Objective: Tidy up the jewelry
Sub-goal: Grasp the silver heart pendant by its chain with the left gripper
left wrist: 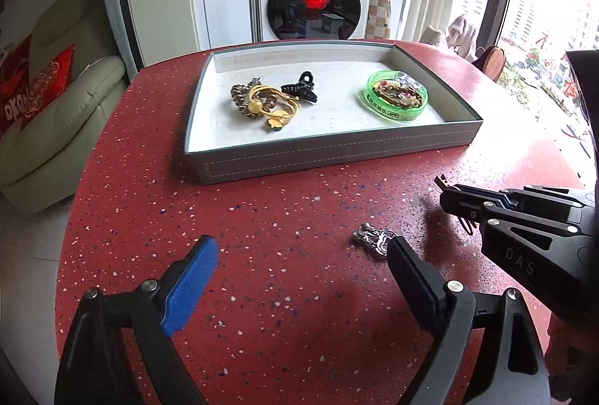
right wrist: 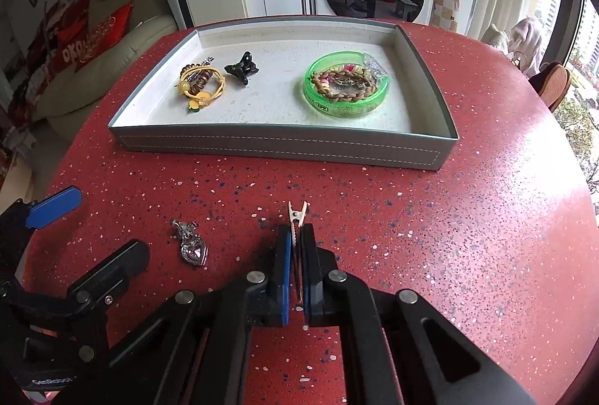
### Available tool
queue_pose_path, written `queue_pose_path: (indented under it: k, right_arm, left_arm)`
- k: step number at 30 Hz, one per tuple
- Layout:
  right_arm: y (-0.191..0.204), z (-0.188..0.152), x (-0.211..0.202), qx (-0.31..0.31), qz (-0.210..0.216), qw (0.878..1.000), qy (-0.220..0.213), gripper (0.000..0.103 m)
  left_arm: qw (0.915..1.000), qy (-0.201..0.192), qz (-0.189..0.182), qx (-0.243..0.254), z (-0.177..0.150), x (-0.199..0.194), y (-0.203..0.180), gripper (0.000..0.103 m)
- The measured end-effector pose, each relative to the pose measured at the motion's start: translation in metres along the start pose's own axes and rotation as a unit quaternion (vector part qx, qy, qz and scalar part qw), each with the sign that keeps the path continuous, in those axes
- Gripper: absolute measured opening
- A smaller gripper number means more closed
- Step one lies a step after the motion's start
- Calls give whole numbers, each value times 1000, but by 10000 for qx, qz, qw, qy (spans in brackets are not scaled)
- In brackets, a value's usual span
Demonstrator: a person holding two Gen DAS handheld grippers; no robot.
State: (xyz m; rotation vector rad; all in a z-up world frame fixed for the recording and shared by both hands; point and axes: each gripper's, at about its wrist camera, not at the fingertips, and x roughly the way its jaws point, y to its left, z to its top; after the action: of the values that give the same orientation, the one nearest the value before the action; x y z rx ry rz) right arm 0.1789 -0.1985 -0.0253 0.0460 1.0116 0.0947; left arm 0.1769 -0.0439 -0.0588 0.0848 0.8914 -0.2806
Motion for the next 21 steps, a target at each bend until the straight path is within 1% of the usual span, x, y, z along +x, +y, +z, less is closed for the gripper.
queue_pose_path:
  k: [8, 11, 13, 14, 16, 17, 18, 20, 21]
  right_arm:
    - [-21, -2, -7, 253, 9, 9997, -42, 5]
    - [-24, -3, -10, 309, 29, 9995, -60, 5]
    - [-26, -4, -12, 329, 45, 9994, -80, 5]
    - [-26, -4, -13, 337, 52, 9994, -90, 5]
    - [-27, -4, -14, 353, 72, 9993, -103, 5]
    - [-27, -5, -15, 362, 86, 9992, -110, 5]
    - [-27, -5, -15, 373, 97, 9992, -117, 5]
    - [-28, -6, -17, 395, 119, 9991, -125, 5]
    - [-28, -6, -18, 405, 133, 9990, -130, 5]
  left_arm:
    - [9994, 110, -101, 297, 5, 17, -25, 103]
    - [9991, 219, -105, 346, 4, 25, -28, 87]
    - [9992, 203, -113, 333, 4, 24, -29, 85]
    - [9991, 198, -118, 343, 4, 24, -29, 82]
    - [9990, 162, -156, 382, 3, 22, -29, 73]
    - [9989, 150, -194, 398, 3, 21, -29, 62]
    - [9988, 136, -206, 425, 3, 20, -30, 46]
    - [9987, 148, -210, 448, 4, 20, -29, 37]
    - [9987, 161, -245, 423, 4, 20, -28, 37]
